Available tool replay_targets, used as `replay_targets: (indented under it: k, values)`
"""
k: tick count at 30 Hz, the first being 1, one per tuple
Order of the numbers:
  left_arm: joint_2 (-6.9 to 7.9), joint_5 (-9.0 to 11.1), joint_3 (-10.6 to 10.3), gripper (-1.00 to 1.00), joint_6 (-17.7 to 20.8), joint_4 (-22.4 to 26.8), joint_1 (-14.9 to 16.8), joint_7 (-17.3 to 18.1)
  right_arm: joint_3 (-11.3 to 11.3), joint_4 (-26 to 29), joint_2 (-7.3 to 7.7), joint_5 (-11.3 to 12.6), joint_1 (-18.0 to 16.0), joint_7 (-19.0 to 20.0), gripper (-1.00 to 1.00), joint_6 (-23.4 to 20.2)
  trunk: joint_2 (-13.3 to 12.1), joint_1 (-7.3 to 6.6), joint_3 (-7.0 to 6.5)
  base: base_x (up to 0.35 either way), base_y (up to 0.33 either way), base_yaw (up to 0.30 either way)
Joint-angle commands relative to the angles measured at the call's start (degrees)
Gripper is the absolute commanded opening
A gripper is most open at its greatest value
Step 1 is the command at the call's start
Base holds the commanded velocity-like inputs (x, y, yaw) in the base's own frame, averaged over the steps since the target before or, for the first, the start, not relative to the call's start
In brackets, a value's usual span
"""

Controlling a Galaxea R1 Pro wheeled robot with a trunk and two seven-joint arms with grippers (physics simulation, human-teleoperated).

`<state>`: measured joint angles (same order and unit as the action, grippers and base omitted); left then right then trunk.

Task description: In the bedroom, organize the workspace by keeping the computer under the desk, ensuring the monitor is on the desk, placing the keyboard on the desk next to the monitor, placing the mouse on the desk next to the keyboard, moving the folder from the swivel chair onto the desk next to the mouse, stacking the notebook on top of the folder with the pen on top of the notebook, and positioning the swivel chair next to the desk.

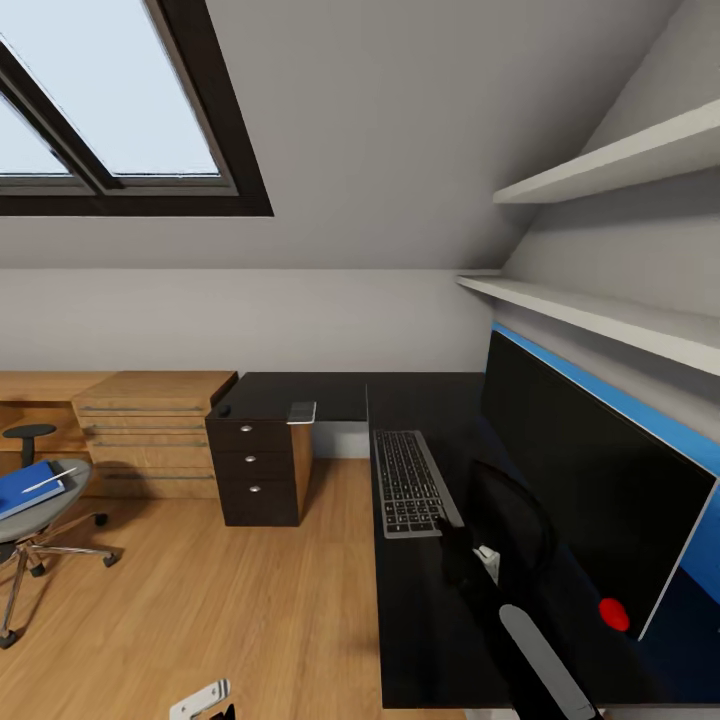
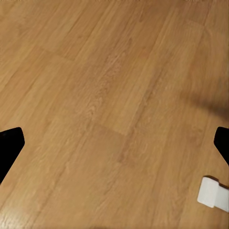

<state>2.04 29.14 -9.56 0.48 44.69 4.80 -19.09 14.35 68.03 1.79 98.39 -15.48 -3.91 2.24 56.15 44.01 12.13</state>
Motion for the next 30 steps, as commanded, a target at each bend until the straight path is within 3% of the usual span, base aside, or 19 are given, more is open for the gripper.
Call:
replay_targets:
  k: [1,7,16,30]
  values:
    - [0.21,0.44,-0.37,1.00,0.05,0.17,0.03,-0.51,0.15,-0.77,0.06,0.43,-0.11,-0.06,-1.00,0.23,0.06,0.01,0.08,0.000,0.000,0.000]
    - [0.41,0.48,-0.37,1.00,0.05,0.38,0.03,-0.51,0.15,-4.62,0.13,0.40,-0.49,-0.04,-1.00,0.22,0.06,0.01,0.08,0.000,-0.001,0.000]
    - [0.42,0.48,-0.37,1.00,-0.68,0.39,0.03,-0.51,0.03,-4.90,0.10,0.40,-0.52,0.04,-1.00,0.41,0.06,0.01,0.08,0.000,-0.208,0.000]
    - [0.47,0.48,0.17,1.00,-0.74,0.48,0.03,-0.42,-1.33,-5.76,-0.28,0.48,-0.52,-0.02,-1.00,0.62,0.06,0.01,0.08,0.000,-0.017,0.000]
